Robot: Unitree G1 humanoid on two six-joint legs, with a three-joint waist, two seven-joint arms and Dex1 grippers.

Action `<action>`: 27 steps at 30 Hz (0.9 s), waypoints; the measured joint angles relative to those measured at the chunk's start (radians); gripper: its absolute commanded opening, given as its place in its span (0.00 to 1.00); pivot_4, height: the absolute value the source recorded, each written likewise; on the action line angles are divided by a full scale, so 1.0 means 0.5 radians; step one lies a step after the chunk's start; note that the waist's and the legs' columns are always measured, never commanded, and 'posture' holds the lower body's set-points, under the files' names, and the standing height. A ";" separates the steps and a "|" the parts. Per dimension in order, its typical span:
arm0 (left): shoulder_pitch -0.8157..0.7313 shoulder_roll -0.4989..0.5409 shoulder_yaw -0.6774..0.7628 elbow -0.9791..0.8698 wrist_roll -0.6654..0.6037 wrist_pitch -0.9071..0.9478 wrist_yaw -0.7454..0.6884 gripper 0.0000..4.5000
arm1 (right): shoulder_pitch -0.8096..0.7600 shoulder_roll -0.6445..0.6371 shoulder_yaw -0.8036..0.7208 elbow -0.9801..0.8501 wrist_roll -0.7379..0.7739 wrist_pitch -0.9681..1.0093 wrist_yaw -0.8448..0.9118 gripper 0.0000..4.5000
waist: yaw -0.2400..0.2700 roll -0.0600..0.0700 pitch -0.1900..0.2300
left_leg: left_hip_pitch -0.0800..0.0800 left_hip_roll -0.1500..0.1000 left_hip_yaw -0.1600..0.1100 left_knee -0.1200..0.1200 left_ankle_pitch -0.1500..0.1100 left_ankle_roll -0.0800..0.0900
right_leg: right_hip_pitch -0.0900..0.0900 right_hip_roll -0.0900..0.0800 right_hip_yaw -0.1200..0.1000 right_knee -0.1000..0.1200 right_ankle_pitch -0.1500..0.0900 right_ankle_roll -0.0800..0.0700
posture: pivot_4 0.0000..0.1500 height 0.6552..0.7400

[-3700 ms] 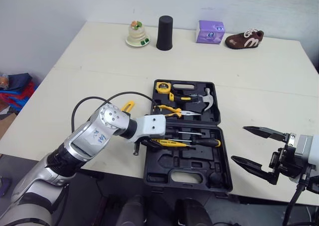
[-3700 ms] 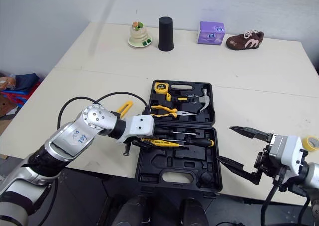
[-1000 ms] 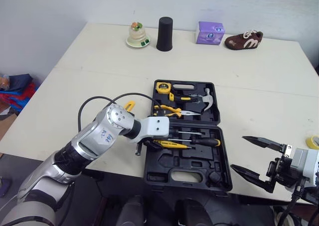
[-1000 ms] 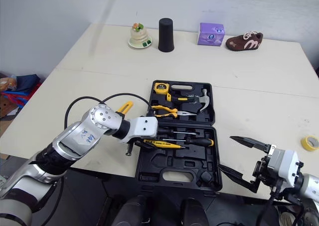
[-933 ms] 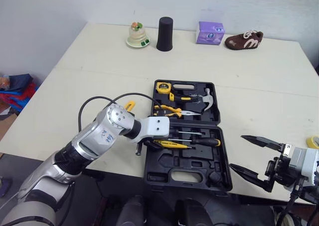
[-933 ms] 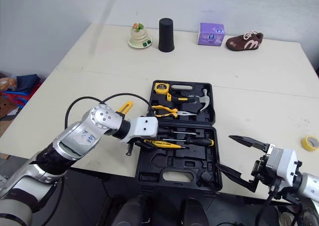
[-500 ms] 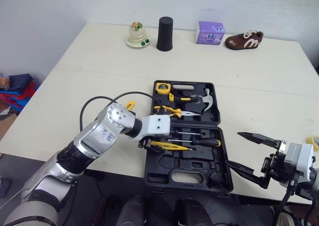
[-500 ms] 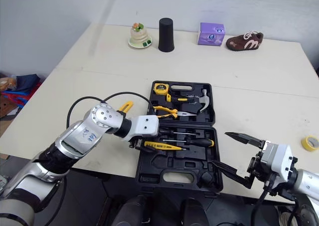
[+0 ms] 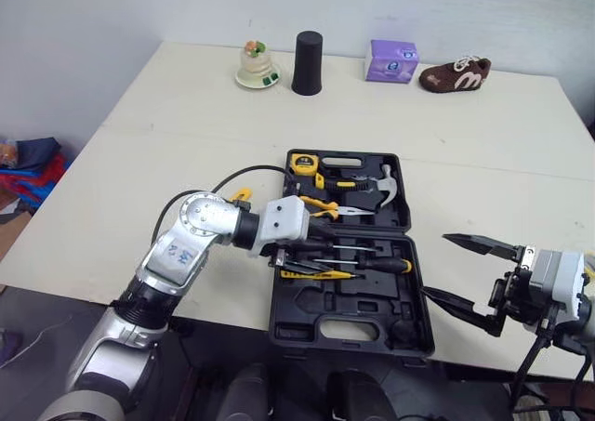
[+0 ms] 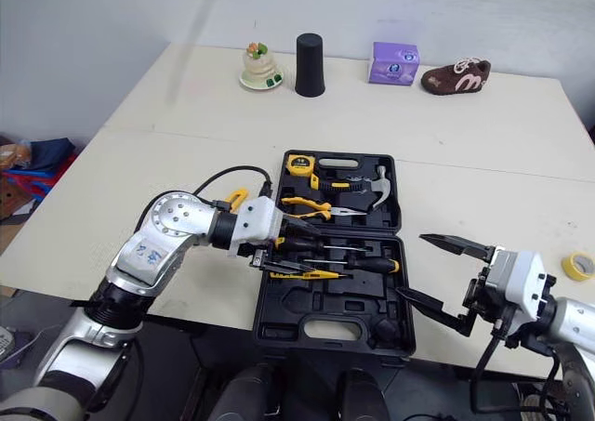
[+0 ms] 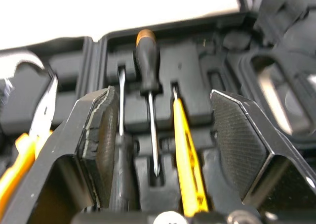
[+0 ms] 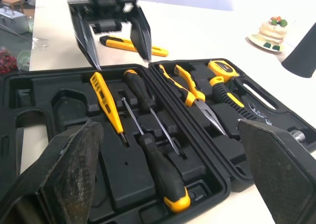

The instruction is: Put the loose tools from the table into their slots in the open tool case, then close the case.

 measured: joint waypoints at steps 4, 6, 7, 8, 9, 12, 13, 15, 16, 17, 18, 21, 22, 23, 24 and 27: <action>0.095 -0.062 0.067 0.005 -0.048 -0.139 0.005 0.70 | -0.001 -0.038 -0.014 0.075 0.003 0.017 0.055 1.00 | 0.000 0.000 0.000 | 0.000 -0.001 0.001 0.001 -0.001 0.002 | 0.001 -0.001 0.001 -0.001 0.000 0.000 | 1.00 0.93; 0.138 -0.090 0.066 0.032 -0.046 -0.179 0.014 0.58 | -0.003 -0.050 -0.020 0.115 0.004 0.020 0.084 1.00 | 0.001 0.000 0.000 | 0.000 -0.001 0.001 0.001 -0.001 0.002 | 0.001 -0.001 0.000 0.000 0.000 0.000 | 1.00 0.93; 0.147 -0.110 0.063 0.041 -0.045 -0.192 0.025 0.53 | -0.006 -0.059 -0.023 0.137 0.004 0.021 0.098 1.00 | 0.001 0.000 0.000 | 0.000 -0.001 0.001 0.002 -0.001 0.002 | 0.001 0.000 0.000 0.000 0.000 0.000 | 1.00 0.93; 0.148 -0.124 0.054 0.048 -0.041 -0.204 0.034 0.43 | -0.009 -0.064 -0.030 0.150 0.004 0.021 0.107 1.00 | 0.001 0.000 0.000 | 0.000 -0.001 0.001 0.002 -0.001 0.002 | 0.001 -0.001 0.000 0.000 0.000 0.000 | 1.00 0.93; 0.149 -0.131 0.047 0.050 -0.032 -0.214 0.044 0.33 | -0.015 -0.064 -0.045 0.156 0.005 0.021 0.114 1.00 | 0.001 0.000 0.000 | 0.000 -0.001 0.001 0.002 -0.001 0.002 | 0.001 -0.001 0.001 0.000 0.000 0.000 | 1.00 0.93; 0.159 -0.147 0.030 0.058 0.004 -0.235 0.072 0.05 | -0.017 -0.086 -0.091 0.178 0.006 0.020 0.134 1.00 | 0.002 0.000 0.000 | 0.000 -0.001 0.001 0.002 -0.001 0.002 | 0.001 0.000 0.000 -0.001 0.000 0.000 | 1.00 0.93; 0.168 -0.152 0.021 0.060 0.012 -0.239 0.081 0.02 | -0.014 -0.086 -0.092 0.178 0.006 0.020 0.139 1.00 | 0.001 0.000 0.000 | 0.000 -0.001 0.001 0.002 -0.001 0.002 | 0.001 0.000 0.000 0.000 0.000 0.000 | 1.00 0.93; 0.187 -0.161 -0.003 0.065 0.029 -0.245 0.092 0.02 | -0.007 -0.085 -0.092 0.178 0.006 0.020 0.142 1.00 | -0.001 0.000 0.000 | 0.000 -0.001 0.001 0.001 -0.001 0.002 | 0.001 0.000 0.001 0.000 0.000 0.000 | 1.00 0.93; 0.191 -0.167 -0.018 0.069 0.036 -0.246 0.095 0.02 | -0.007 -0.085 -0.092 0.180 0.006 0.020 0.146 1.00 | -0.001 0.000 0.000 | 0.000 -0.001 0.001 0.002 -0.001 0.001 | 0.001 0.000 0.001 0.000 0.000 0.000 | 1.00 0.93; 0.191 -0.176 -0.028 0.075 0.043 -0.245 0.106 0.02 | -0.010 -0.085 -0.092 0.188 0.006 0.019 0.152 1.00 | 0.000 0.000 0.000 | 0.000 -0.001 0.001 0.002 -0.001 0.002 | 0.001 0.000 0.001 0.000 0.000 0.000 | 1.00 0.93; 0.191 -0.197 -0.035 0.083 0.052 -0.242 0.126 0.02 | -0.024 -0.086 -0.092 0.215 0.005 0.014 0.165 1.00 | 0.001 0.000 0.000 | 0.000 -0.001 0.001 0.002 -0.001 0.002 | 0.001 0.000 0.001 -0.001 0.000 0.000 | 1.00 0.93; 0.185 -0.219 -0.039 0.122 0.066 -0.222 0.156 0.02 | -0.073 -0.085 -0.092 0.256 0.002 -0.006 0.179 1.00 | -0.001 0.000 0.000 | 0.000 -0.001 0.001 0.002 -0.001 0.002 | 0.001 0.000 0.001 0.000 0.000 0.000 | 1.00 0.93; 0.183 -0.222 -0.042 0.144 0.071 -0.209 0.164 0.02 | -0.092 -0.085 -0.092 0.265 0.001 -0.015 0.179 1.00 | -0.002 0.000 0.000 | 0.000 0.000 0.001 0.002 -0.001 0.001 | 0.001 0.000 0.001 0.000 0.000 0.000 | 1.00 0.93; 0.184 -0.222 -0.047 0.152 0.077 -0.193 0.169 0.02 | -0.096 -0.085 -0.092 0.265 0.001 -0.019 0.180 1.00 | -0.001 0.000 0.000 | 0.000 0.000 0.001 0.002 -0.001 0.001 | 0.001 0.000 0.000 0.000 0.000 0.000 | 1.00 0.93; 0.184 -0.222 -0.051 0.152 0.080 -0.179 0.175 0.02 | -0.097 -0.085 -0.091 0.265 0.000 -0.019 0.180 1.00 | 0.001 0.000 0.000 | 0.000 0.000 0.000 0.002 -0.001 0.001 | 0.001 0.000 0.000 0.000 0.000 0.000 | 1.00 0.93; 0.185 -0.217 -0.072 0.152 0.082 -0.138 0.175 0.02 | -0.093 -0.074 -0.085 0.256 -0.001 -0.019 0.172 1.00 | 0.002 0.000 0.000 | 0.000 0.000 0.000 0.002 -0.001 0.001 | 0.001 0.000 0.000 -0.001 0.000 0.000 | 1.00 0.93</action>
